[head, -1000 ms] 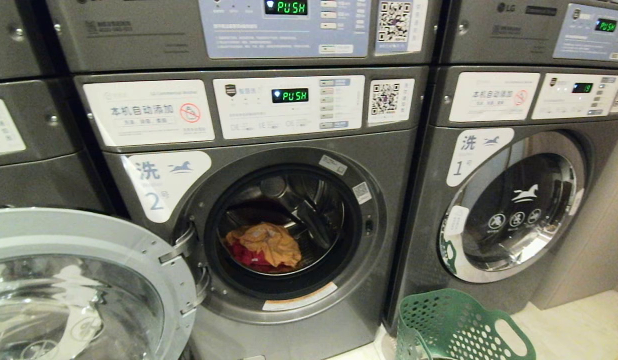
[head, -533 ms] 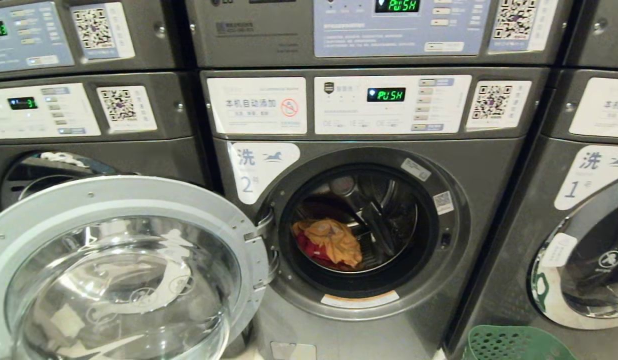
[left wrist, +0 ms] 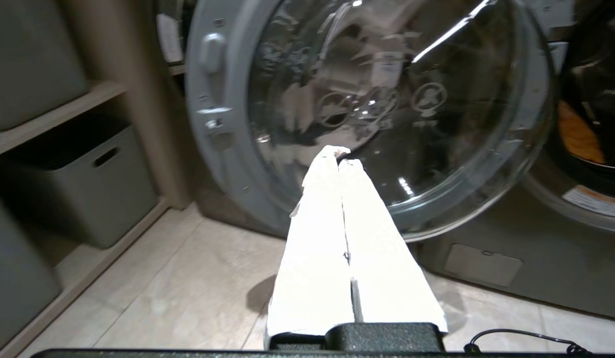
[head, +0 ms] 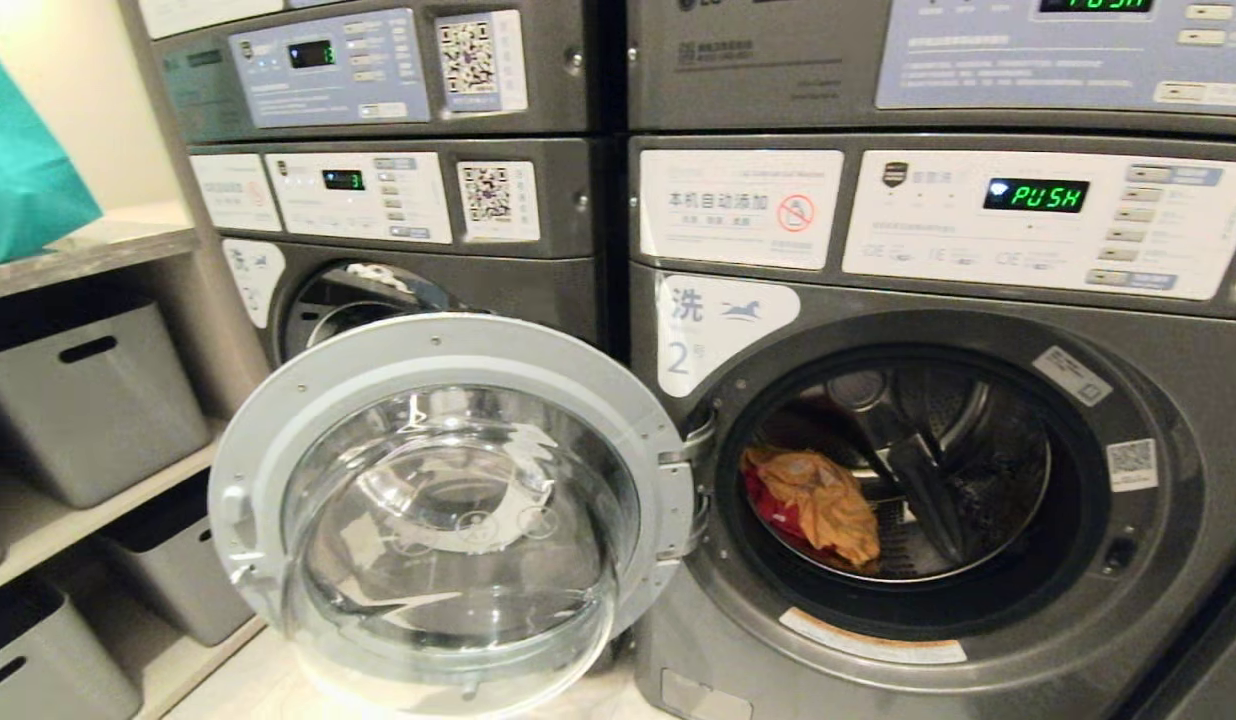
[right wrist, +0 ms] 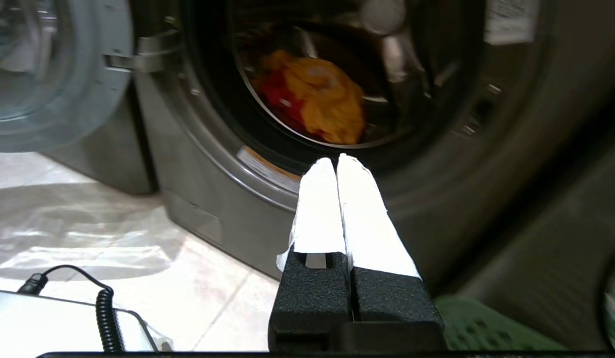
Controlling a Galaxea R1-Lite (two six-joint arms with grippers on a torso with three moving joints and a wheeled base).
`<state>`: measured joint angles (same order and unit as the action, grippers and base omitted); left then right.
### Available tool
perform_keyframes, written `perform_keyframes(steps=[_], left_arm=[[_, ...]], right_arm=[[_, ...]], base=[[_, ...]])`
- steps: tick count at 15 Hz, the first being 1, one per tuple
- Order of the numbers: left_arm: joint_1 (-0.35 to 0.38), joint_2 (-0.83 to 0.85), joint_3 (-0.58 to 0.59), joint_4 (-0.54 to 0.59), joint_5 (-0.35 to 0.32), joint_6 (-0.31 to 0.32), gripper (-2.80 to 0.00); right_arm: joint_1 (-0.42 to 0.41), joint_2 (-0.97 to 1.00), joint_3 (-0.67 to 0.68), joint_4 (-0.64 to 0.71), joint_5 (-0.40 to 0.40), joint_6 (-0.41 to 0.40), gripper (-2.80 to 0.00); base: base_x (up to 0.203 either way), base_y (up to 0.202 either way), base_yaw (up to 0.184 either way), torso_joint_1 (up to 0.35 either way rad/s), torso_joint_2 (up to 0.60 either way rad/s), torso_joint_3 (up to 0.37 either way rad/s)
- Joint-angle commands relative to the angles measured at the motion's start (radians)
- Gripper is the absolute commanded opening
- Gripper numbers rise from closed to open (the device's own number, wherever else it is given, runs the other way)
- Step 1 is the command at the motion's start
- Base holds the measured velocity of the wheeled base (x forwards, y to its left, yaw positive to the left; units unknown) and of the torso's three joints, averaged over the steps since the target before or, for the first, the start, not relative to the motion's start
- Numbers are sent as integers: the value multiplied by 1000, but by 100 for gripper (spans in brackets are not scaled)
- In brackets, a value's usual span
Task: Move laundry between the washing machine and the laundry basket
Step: Pick a cloth and place it into the basket
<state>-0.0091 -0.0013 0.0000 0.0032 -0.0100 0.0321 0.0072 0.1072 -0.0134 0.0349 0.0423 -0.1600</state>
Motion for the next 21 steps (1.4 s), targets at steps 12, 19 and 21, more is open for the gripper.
perform_keyframes(steps=[12,19,21], left_arm=[[0,1,0,0,1,0,-280],[0,1,0,1,-1,0,-280],[0,1,0,0,1,0,-280]], right_arm=[[0,-12,0,0,1,-1,-280],[-1,-106,0,0,-2,7,-280],[-1,-106,-2,0,-2,8,-280]], base=[[1,-2,43,0,2,-28],[0,0,0,3,2,-192],[0,0,0,4,1,-202]])
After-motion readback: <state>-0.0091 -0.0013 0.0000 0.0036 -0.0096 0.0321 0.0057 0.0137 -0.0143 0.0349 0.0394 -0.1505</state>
